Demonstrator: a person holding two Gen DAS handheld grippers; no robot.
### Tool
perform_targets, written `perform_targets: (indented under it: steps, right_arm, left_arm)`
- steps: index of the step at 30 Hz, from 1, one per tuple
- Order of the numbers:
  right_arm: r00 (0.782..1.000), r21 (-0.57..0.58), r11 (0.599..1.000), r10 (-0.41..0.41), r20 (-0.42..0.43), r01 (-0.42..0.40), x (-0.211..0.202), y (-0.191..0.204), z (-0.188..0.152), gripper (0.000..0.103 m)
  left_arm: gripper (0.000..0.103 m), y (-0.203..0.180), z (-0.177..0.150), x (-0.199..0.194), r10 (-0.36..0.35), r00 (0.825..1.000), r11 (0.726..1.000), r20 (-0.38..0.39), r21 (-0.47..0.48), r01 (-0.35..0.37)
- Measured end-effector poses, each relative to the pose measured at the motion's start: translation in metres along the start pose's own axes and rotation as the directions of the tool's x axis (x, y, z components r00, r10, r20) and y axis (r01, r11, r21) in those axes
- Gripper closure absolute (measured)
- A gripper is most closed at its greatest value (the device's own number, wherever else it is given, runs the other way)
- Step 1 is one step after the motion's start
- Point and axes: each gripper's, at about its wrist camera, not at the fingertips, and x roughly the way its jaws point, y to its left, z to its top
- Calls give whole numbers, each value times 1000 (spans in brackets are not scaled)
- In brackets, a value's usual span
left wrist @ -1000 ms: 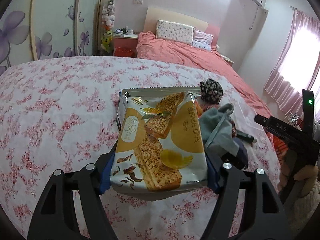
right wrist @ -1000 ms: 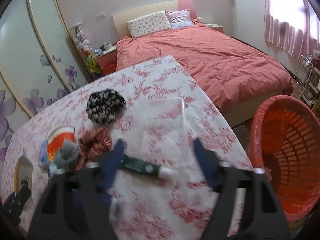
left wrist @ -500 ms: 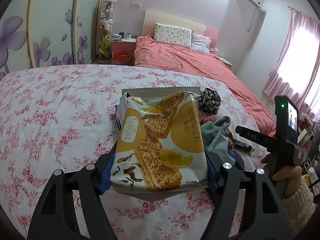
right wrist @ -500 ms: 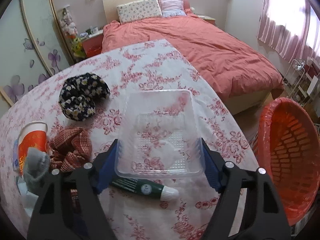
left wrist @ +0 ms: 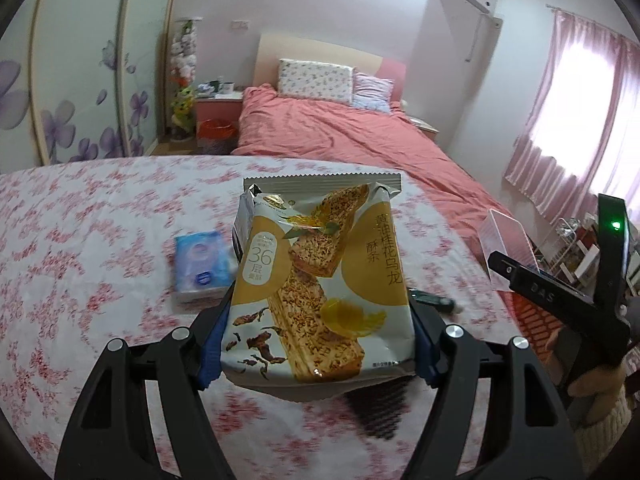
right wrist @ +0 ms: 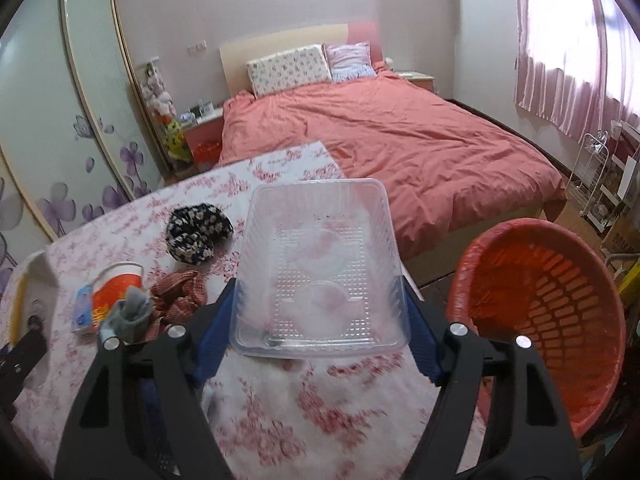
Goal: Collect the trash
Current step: 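Grasp the clear plastic tray with the right tool, then carry the snack bag in the left tool while the right tool carries the tray to the basket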
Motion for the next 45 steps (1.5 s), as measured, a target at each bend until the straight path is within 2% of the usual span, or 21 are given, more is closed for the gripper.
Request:
perform_targets:
  steps: [10,16,32,39,45]
  right_arm:
    - [997,17,1000,-9,80,8,-57,-37,-11,30]
    - [992,55,998,-49,112,43,-79,-71,-17,29]
    - [975,188,971,-173,138,146,-108,-173,-30,29]
    - [967,229,958,-206,146,170,-117,-205,-35,29]
    - [965,261,950,-215,150,171,-120,-225,-39,29]
  left_arm:
    - [31,-55,3,3,-96,995,993,13,72,94]
    - [31,-94,2,11,-165,986,979,0,122,164]
    - [31,-192,-15,47,-285,955,926,-79,234,296]
    - [31,-236,-25,61,-326,938,895,-117,280,346]
    - [31,-260,-32,72,-334,931,880,-146,305,363]
